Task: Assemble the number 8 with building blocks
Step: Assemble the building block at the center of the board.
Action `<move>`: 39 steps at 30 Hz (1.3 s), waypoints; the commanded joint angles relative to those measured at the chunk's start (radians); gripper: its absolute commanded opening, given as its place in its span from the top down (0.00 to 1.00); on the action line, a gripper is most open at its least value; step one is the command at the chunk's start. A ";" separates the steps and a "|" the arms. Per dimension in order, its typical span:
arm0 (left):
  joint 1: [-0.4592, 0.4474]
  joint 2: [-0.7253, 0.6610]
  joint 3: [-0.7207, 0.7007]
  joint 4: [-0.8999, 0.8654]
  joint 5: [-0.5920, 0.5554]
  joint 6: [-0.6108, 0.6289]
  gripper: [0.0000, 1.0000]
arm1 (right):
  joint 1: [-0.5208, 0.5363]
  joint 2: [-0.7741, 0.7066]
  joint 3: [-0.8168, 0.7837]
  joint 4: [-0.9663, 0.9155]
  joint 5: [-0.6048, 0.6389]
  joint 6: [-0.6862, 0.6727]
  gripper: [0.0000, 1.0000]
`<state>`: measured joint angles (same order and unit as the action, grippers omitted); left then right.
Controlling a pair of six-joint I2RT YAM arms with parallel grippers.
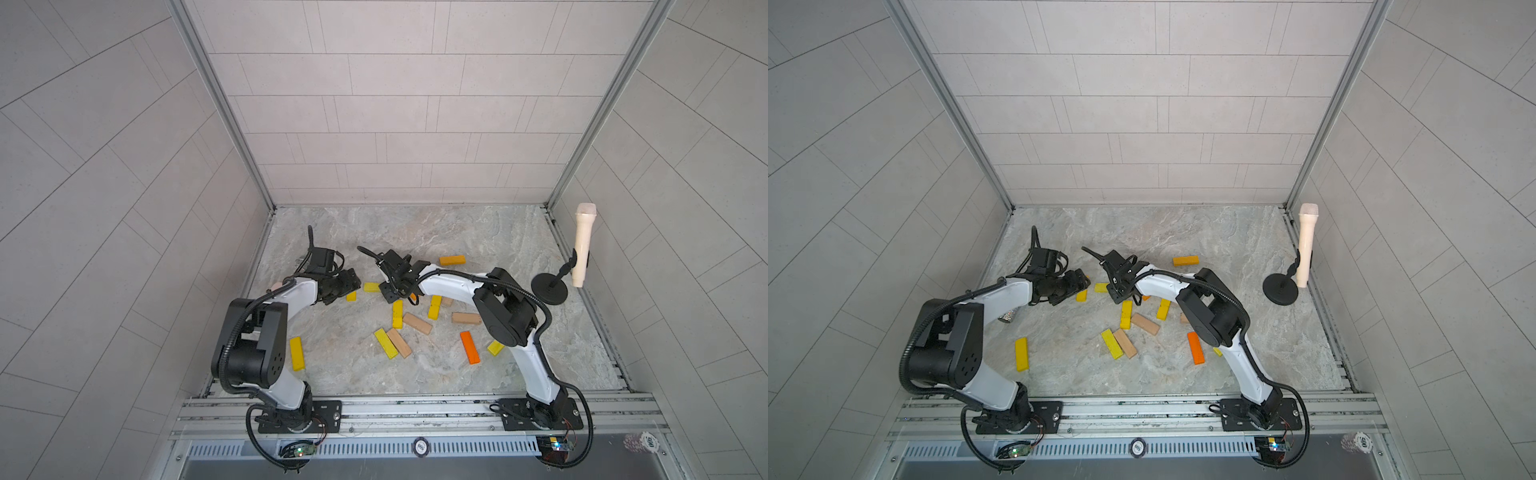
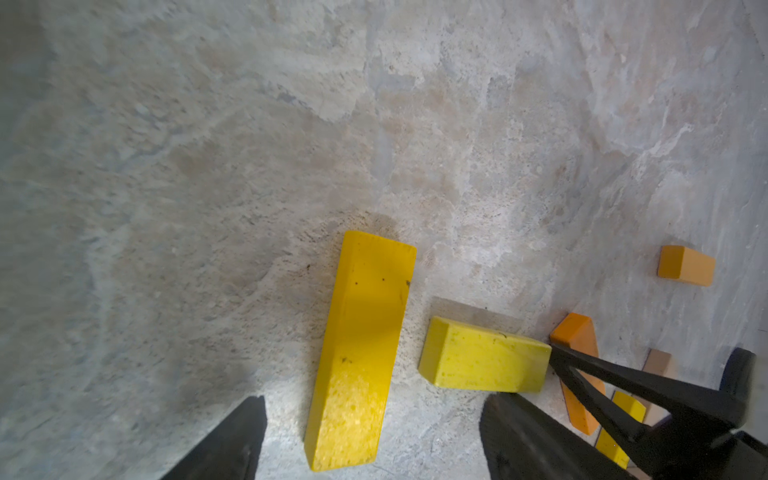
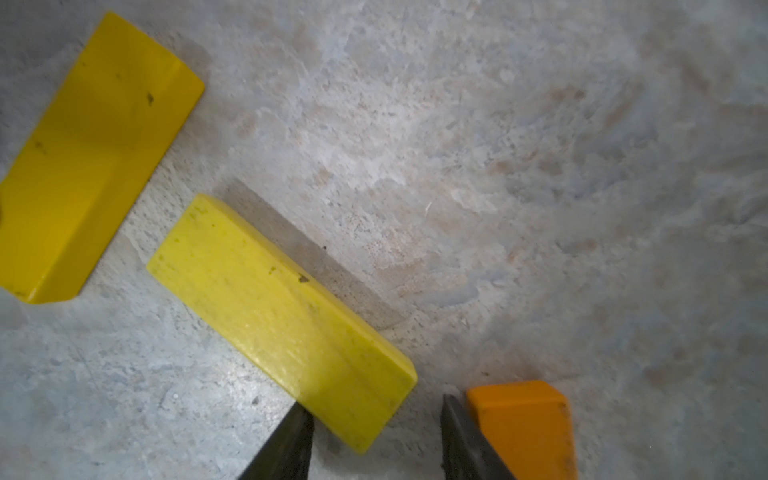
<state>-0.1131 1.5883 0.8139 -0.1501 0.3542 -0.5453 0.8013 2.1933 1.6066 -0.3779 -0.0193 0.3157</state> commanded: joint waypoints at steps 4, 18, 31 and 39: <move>0.007 0.034 0.034 0.041 0.015 -0.017 0.14 | 0.032 0.014 0.008 0.001 0.049 0.158 0.43; 0.009 0.101 0.083 0.075 0.066 -0.005 0.14 | 0.046 0.073 0.075 -0.009 0.097 0.250 0.48; 0.010 0.157 0.117 0.098 0.106 -0.012 0.14 | 0.036 0.117 0.146 -0.028 0.088 0.232 0.49; 0.010 0.167 0.130 0.090 0.108 -0.012 0.14 | 0.027 0.134 0.176 -0.041 0.080 0.220 0.49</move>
<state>-0.1070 1.7439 0.9169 -0.0605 0.4530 -0.5571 0.8318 2.3005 1.7691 -0.3809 0.0570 0.5354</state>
